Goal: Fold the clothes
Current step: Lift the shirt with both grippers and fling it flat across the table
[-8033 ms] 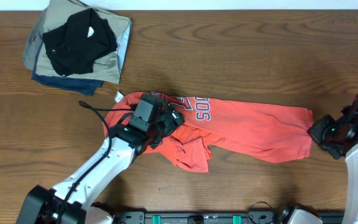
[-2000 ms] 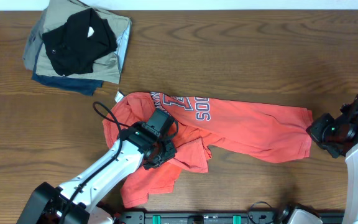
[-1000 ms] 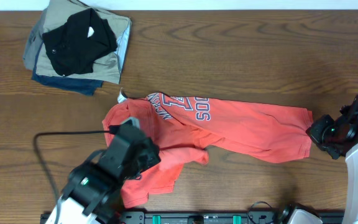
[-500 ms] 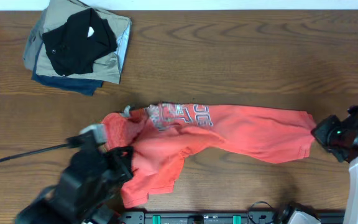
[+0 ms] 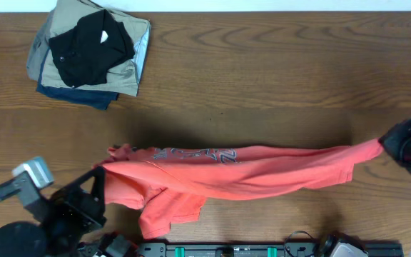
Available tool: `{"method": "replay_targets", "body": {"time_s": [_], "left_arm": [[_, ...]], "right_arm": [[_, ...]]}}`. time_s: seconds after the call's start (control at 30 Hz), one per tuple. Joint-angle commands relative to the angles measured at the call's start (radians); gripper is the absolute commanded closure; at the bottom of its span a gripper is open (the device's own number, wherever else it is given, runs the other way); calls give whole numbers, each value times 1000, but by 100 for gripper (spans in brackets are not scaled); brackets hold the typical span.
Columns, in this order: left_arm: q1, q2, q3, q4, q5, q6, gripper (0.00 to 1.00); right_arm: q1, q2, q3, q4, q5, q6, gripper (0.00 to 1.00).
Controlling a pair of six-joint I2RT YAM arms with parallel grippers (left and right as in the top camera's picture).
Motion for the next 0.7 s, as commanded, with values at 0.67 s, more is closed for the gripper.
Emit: {"method": "replay_targets", "body": {"time_s": [0.67], "left_arm": [[94, 771, 23, 997, -340, 466, 94]], "right_arm": [[-8, 203, 87, 588, 7, 100, 99]]}}
